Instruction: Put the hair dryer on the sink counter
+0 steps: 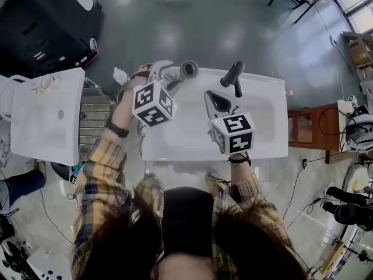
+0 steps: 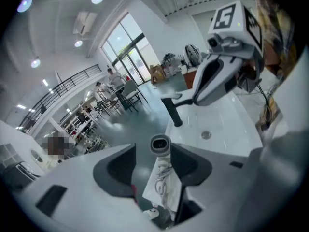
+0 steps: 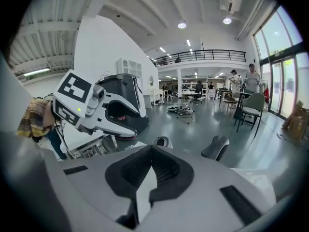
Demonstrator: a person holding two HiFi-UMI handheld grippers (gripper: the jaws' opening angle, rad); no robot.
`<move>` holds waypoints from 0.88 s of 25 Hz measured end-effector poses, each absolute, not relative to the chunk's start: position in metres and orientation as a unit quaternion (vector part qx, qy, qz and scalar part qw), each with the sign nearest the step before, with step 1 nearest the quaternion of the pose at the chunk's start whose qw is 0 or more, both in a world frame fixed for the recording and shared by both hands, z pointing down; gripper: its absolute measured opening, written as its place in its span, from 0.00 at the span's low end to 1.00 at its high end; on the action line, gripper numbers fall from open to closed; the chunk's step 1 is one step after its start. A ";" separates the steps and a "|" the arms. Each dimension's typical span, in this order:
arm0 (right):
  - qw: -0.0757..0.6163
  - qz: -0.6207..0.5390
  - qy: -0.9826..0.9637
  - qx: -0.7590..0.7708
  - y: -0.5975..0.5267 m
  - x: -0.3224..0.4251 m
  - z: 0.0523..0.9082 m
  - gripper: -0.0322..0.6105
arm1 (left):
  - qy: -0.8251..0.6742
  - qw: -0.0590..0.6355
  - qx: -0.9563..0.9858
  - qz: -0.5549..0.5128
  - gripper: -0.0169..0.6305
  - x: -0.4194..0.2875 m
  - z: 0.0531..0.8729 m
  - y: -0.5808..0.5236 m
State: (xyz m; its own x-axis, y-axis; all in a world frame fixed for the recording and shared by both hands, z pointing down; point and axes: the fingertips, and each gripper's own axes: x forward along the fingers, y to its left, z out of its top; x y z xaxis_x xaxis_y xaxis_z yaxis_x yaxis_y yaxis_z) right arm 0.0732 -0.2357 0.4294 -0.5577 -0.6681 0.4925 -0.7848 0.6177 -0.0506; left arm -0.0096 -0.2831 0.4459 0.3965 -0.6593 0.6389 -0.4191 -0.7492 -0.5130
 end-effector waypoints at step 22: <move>0.057 0.046 -0.907 0.415 -0.218 0.072 0.289 0.07 | 0.456 0.019 -0.890 0.017 0.08 0.023 0.249 -0.204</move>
State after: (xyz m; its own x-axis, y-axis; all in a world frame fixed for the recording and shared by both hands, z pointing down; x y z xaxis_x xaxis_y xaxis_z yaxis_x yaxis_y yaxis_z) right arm 0.0719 -0.2179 0.2885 -0.6484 -0.7480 0.1418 -0.7584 0.6508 -0.0357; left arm 0.0232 -0.2040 0.2487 0.5835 -0.8108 -0.0470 -0.8120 -0.5834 -0.0178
